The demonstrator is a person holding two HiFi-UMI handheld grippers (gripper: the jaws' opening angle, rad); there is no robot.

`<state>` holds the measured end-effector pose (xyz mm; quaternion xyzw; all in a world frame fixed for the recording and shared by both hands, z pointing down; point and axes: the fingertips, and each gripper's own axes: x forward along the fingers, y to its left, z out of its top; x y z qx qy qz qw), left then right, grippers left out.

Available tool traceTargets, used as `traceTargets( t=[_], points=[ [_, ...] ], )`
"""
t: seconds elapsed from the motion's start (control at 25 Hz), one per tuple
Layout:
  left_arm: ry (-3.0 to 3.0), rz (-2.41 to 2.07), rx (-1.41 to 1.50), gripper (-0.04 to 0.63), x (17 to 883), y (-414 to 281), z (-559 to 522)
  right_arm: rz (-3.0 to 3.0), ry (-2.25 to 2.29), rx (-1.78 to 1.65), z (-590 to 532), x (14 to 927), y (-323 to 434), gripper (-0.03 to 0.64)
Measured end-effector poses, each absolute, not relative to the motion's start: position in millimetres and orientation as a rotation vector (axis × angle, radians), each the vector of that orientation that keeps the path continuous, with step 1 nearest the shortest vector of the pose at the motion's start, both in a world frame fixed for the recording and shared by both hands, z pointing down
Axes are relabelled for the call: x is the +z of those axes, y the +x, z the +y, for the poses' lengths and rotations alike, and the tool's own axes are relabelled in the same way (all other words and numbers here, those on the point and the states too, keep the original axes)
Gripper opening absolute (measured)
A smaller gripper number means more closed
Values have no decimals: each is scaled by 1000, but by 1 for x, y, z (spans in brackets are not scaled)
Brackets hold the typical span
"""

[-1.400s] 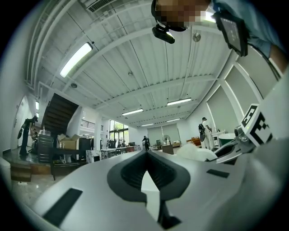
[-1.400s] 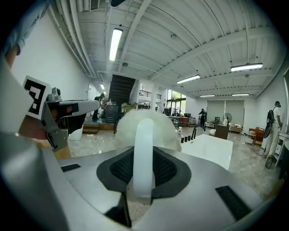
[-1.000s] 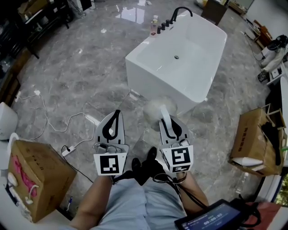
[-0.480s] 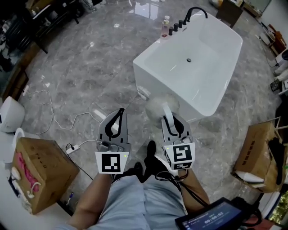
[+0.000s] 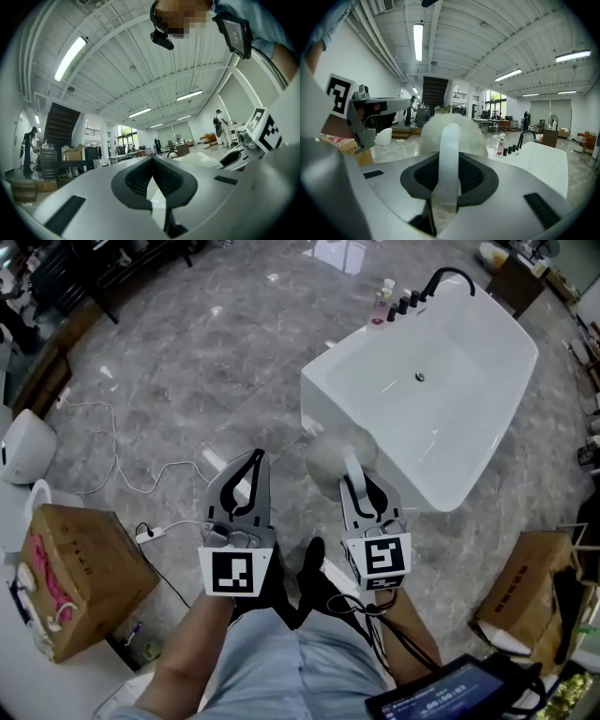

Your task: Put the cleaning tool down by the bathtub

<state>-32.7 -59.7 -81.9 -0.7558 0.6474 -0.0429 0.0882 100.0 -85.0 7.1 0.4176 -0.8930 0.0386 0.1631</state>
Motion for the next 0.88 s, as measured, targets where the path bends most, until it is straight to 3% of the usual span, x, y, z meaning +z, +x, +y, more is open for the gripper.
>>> traceTargets(
  t=[0.88],
  points=[
    [-2452, 1988, -273, 14, 210, -88, -142, -2308, 937, 341, -143, 321, 47, 97]
  ],
)
